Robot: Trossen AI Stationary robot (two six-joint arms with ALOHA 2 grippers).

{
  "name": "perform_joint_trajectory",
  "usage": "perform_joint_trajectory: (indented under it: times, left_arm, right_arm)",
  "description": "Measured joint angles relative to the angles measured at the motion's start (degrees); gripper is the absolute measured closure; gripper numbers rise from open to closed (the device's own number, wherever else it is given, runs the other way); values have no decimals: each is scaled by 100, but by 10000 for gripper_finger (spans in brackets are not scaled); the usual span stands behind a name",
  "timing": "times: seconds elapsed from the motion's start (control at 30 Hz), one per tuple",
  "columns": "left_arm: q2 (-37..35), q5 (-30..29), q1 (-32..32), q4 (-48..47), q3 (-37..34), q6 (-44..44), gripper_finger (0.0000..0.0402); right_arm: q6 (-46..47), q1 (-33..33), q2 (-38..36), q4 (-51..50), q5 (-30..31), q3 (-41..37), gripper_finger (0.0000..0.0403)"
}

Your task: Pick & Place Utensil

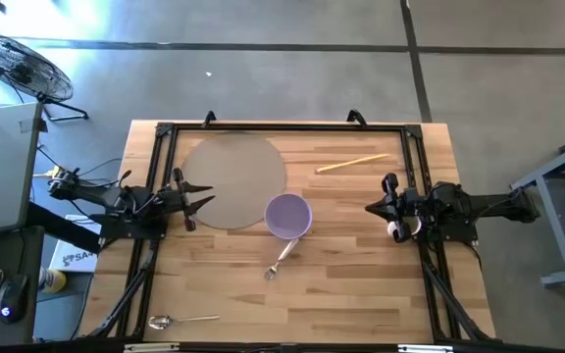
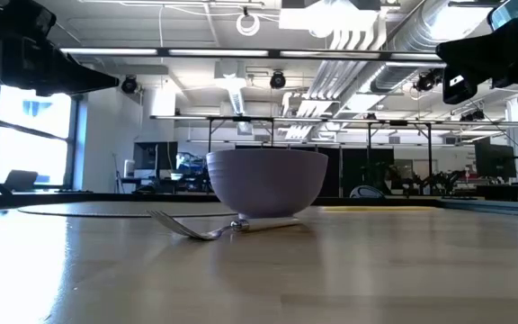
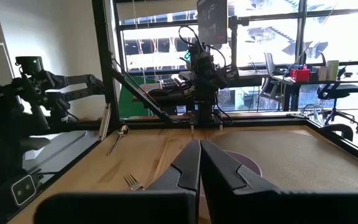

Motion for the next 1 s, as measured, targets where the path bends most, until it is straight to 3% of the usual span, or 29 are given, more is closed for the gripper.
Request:
perform_joint_trajectory:
  times: [0.5, 0.77, 0.87, 1.0]
  left_arm:
    - [2, 0, 0, 16, 0, 23, 287]
    - [4, 198, 0, 711, -15, 654, 287]
    - [2, 265, 0, 666, -13, 424, 287]
    - [4, 574, 2, 909, -13, -786, 287]
  right_arm:
    - [0, 1, 1, 0, 2, -1, 398]
    - [0, 1, 2, 0, 2, 0, 398]
    - [0, 1, 1, 0, 2, 0, 398]
    - [0, 0, 2, 0, 2, 0, 398]
